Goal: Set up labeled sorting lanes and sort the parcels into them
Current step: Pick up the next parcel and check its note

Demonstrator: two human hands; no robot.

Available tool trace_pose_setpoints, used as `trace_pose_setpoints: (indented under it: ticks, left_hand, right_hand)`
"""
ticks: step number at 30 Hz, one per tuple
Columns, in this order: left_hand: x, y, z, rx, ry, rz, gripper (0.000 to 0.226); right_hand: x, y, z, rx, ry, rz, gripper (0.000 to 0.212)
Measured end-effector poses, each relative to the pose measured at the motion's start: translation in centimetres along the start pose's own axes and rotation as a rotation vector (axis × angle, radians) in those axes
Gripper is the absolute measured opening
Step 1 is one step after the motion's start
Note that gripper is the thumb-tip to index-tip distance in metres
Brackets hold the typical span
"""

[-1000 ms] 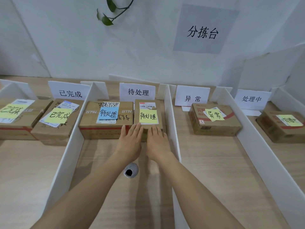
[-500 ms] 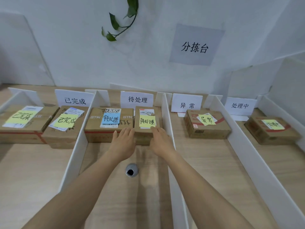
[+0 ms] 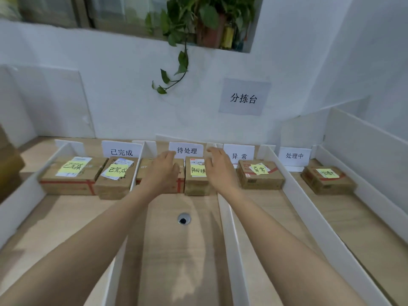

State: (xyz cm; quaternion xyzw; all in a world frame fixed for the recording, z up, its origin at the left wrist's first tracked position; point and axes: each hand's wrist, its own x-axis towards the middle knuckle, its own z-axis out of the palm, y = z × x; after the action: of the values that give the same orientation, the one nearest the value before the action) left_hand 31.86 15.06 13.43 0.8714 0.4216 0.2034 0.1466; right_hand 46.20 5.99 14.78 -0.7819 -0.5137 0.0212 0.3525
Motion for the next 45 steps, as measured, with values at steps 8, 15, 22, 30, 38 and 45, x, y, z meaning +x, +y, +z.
trace_pose_setpoints:
  ticks: [8, 15, 22, 30, 38, 45]
  left_hand:
    - [-7.7, 0.1, -7.9, -0.191, 0.110, 0.065, 0.044]
    - [-14.8, -0.8, -13.6, -0.234, 0.200, 0.113, 0.042]
    - [-21.1, -2.5, -18.2, -0.225, 0.243, 0.090, 0.042]
    - [-27.4, -3.6, -23.0, -0.146, 0.325, 0.043, 0.041]
    - [-34.4, -4.1, -25.7, -0.104, 0.404, -0.064, 0.040]
    - [-42.1, -5.3, -27.8, -0.032, 0.457, -0.159, 0.036]
  right_hand:
    - [-7.2, -7.3, -4.0, 0.260, 0.095, 0.028, 0.036]
    - [-13.4, -13.2, -5.0, 0.332, 0.129, 0.017, 0.037]
    - [-18.1, -17.4, -5.5, 0.336, 0.152, -0.022, 0.036]
    - [-22.4, -20.2, -7.4, 0.302, 0.128, -0.112, 0.033]
    - [-26.9, -22.1, -9.2, 0.317, 0.068, -0.180, 0.036]
    - [-31.0, -25.6, -8.0, 0.360, -0.006, -0.255, 0.035]
